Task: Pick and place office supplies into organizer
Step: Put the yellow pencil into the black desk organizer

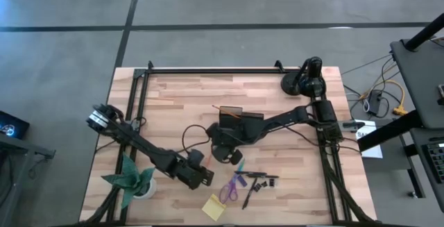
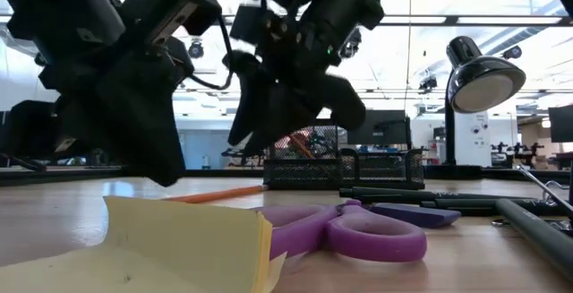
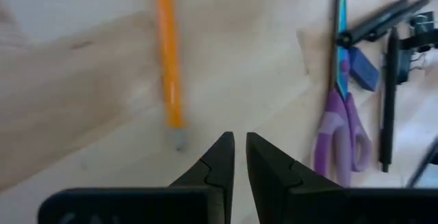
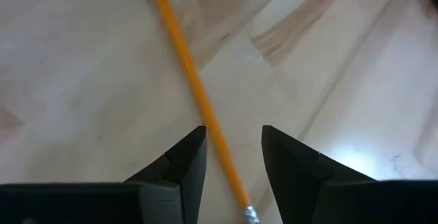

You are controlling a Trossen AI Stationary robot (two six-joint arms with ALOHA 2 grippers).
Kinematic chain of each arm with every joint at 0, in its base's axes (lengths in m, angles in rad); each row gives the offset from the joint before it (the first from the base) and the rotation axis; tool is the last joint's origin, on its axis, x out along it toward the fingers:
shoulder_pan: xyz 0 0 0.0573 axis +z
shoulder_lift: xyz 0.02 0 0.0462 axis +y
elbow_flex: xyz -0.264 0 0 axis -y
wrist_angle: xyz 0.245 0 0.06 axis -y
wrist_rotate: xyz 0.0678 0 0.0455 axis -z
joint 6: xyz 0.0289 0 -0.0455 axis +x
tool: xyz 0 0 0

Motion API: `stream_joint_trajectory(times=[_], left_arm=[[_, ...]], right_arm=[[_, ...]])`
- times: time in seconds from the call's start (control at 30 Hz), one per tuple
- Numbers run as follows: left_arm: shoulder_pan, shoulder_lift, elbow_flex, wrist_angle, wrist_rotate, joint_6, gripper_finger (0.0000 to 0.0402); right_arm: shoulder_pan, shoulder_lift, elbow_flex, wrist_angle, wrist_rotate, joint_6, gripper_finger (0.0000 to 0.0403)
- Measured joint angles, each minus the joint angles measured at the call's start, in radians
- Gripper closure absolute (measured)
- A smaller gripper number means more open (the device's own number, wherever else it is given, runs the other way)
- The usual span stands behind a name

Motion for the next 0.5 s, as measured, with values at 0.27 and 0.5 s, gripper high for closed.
stream_joint_trajectory(times=[0.27,0.5], left_arm=[[0.000,0.032,0.021,-0.015,-0.018,-0.026,0.0378],[-0.005,0.032,0.017,-0.110,-0.019,-0.105,0.0378]], right_arm=[[-0.001,0.025,0.000,0.006,0.002,0.029,0.0271],[-0.013,0.028,0.000,0.042,0.000,-0.026,0.0271]])
